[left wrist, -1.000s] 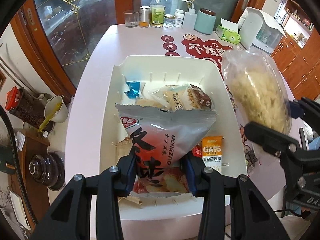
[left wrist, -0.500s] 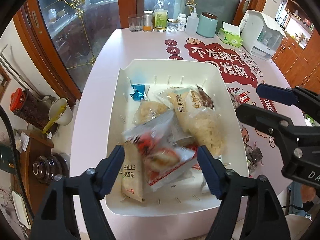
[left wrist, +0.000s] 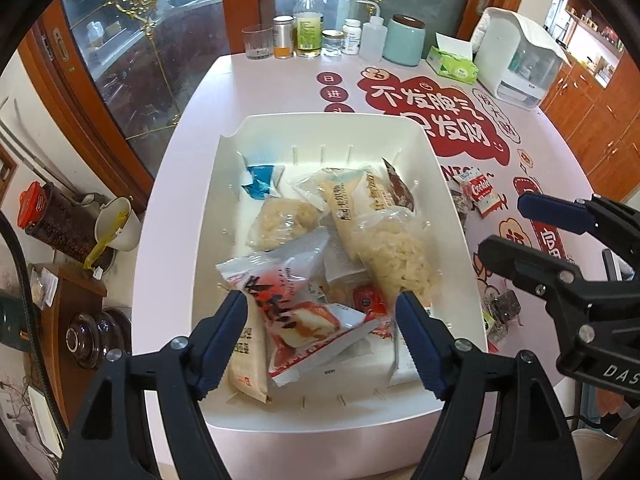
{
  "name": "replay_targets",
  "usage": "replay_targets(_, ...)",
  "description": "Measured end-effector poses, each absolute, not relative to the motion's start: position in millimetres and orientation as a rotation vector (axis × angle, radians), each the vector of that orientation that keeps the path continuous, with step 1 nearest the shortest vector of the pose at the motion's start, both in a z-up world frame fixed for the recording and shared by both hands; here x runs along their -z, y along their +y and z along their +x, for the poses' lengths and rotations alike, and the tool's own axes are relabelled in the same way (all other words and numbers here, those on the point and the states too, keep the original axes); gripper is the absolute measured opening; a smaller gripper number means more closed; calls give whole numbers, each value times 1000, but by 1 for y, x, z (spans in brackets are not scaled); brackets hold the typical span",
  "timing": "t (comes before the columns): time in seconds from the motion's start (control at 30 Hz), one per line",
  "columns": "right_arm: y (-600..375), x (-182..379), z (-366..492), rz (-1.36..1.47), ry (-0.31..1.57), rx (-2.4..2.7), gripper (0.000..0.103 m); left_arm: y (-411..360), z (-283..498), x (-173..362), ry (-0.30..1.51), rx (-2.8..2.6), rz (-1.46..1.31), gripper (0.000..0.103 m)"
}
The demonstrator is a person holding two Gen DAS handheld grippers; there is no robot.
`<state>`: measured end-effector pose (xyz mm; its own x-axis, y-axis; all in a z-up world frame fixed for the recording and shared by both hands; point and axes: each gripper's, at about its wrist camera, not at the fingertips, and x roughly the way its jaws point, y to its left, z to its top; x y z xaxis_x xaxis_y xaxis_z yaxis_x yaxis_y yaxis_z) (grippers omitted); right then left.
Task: Organize snacks
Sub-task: 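Open both grippers to drop the bags into the white tray, then grasp the dark seaweed packet with right gripper while left grasps LIPO Cookies packet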
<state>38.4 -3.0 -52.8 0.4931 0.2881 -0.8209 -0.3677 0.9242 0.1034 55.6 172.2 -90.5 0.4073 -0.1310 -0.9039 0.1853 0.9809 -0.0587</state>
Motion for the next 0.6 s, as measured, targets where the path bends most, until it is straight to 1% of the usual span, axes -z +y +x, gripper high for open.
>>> replay_targets(0.37, -45, 70, 21, -22, 1023, -332, 62, 127, 57, 96, 1155, 273, 138, 76)
replay_targets(0.6, -103, 76, 9, 19, 1029, -222, 62, 81, 72, 73, 1084, 339, 268, 76)
